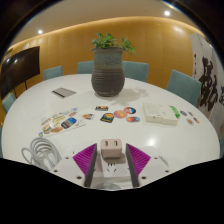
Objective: Unplug charger
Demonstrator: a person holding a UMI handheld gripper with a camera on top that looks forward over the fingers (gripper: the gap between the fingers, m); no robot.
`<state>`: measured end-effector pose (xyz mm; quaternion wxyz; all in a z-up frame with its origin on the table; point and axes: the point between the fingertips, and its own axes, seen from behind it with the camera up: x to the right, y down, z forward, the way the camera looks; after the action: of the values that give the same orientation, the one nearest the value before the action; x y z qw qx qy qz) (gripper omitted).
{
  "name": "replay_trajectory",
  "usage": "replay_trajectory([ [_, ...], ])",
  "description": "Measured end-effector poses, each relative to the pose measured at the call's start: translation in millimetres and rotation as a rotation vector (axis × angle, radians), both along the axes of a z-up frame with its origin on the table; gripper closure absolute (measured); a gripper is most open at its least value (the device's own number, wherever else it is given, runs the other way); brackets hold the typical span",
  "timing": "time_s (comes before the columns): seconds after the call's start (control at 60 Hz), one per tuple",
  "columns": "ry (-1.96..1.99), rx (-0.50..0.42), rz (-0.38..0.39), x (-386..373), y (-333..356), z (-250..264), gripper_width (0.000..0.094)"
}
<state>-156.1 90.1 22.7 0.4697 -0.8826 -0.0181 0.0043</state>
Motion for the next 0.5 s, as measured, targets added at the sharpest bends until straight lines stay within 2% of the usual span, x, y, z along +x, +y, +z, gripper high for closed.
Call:
replay_trajectory([
  [0.017,-0.004,0.003,0.001,0.1,1.9,0.3,0.0405],
  [0.05,-0.027,0.006,0.003,1.8,4.9,0.0,0.0568],
  [0.067,-0.036,0.009,0.015,-0.1,5.6,0.4,0.0594],
  [0.367,-0.027,0.01,0.012,-0.7,6.6,3.7,0.0753],
  [0.45,-0.009,0.009,0.008,-1.1,6.5,8.8,0.0754],
  [0.5,0.002,0.161,0.015,-2.6,16.9,60.1,0.0753],
])
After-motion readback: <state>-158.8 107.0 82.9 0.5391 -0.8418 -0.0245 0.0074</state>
